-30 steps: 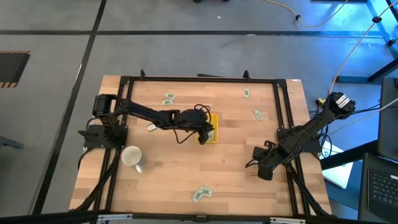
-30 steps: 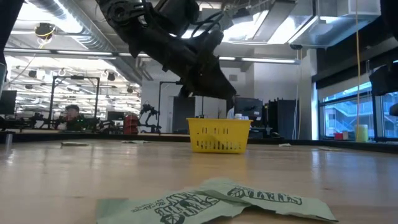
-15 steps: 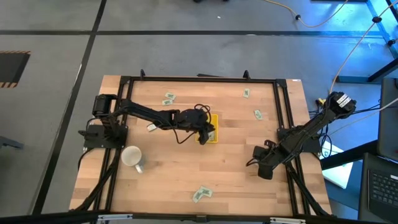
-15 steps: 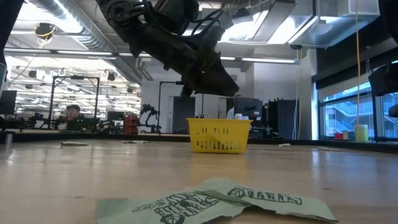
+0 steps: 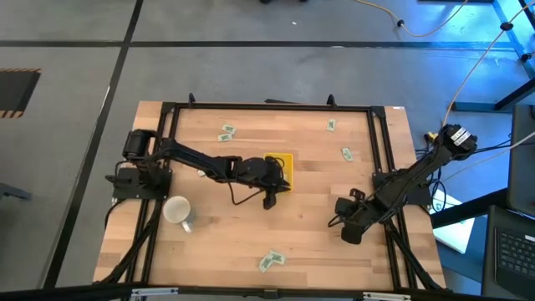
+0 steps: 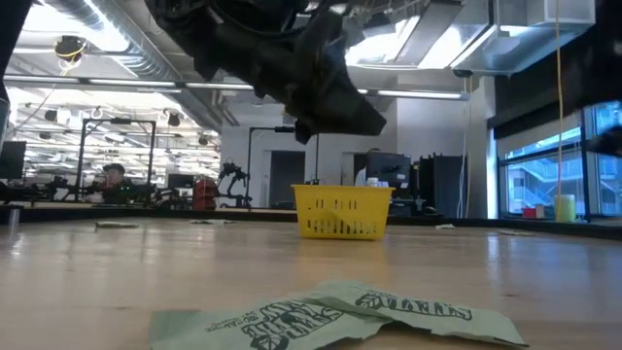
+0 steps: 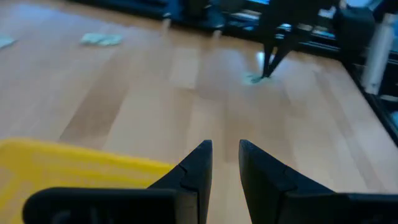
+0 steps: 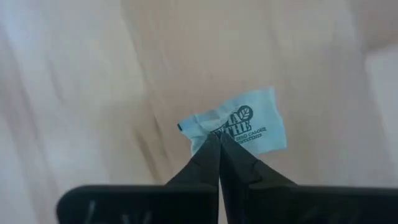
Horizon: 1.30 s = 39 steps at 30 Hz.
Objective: Pick and place Stevia / Truvia into bins
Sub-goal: Put the white stevia packet into the yellow bin
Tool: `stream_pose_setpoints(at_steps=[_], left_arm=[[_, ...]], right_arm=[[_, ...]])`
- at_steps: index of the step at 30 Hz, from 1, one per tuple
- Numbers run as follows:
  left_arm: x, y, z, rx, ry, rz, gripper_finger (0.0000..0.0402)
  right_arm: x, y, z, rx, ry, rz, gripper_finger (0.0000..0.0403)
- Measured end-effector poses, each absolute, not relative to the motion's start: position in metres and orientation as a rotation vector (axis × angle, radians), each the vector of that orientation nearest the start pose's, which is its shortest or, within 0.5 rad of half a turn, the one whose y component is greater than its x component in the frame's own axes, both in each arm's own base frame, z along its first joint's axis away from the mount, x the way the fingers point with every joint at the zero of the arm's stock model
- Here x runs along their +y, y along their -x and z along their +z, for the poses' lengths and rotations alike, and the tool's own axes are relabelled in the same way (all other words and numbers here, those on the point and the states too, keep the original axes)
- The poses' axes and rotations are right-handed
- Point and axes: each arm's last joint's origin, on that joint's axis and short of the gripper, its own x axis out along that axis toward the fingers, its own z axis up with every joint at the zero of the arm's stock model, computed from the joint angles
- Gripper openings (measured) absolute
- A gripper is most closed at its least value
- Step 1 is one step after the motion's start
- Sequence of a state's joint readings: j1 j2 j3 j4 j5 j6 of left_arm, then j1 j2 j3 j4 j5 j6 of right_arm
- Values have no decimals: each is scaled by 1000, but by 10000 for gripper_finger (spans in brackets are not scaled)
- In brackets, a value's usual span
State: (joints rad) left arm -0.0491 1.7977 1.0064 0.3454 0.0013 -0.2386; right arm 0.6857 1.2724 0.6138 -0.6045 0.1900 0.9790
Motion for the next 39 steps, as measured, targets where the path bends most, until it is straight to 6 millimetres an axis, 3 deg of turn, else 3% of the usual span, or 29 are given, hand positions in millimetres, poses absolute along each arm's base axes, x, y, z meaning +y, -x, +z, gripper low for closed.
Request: stream_pose_setpoints(at_steps=[7, 11, 19, 24, 30, 39], left_arm=[[-50, -392, 212, 417, 128, -144, 75], [-74, -392, 222, 494, 37, -213, 75], [-118, -378, 225, 659, -47, -238, 75], [-131, -372, 223, 690, -37, -218, 75], [-136, -366, 219, 739, -54, -210, 75], [-141, -364, 216, 756, -71, -208, 75]], right_arm=[[118, -192, 195, 1042, -257, -131, 2], [107, -213, 216, 950, -190, -83, 1], [72, -249, 252, 750, -58, -73, 1], [51, -265, 263, 601, -14, -99, 1], [32, -282, 255, 581, -31, -123, 1], [22, -306, 209, 739, -21, -138, 1]])
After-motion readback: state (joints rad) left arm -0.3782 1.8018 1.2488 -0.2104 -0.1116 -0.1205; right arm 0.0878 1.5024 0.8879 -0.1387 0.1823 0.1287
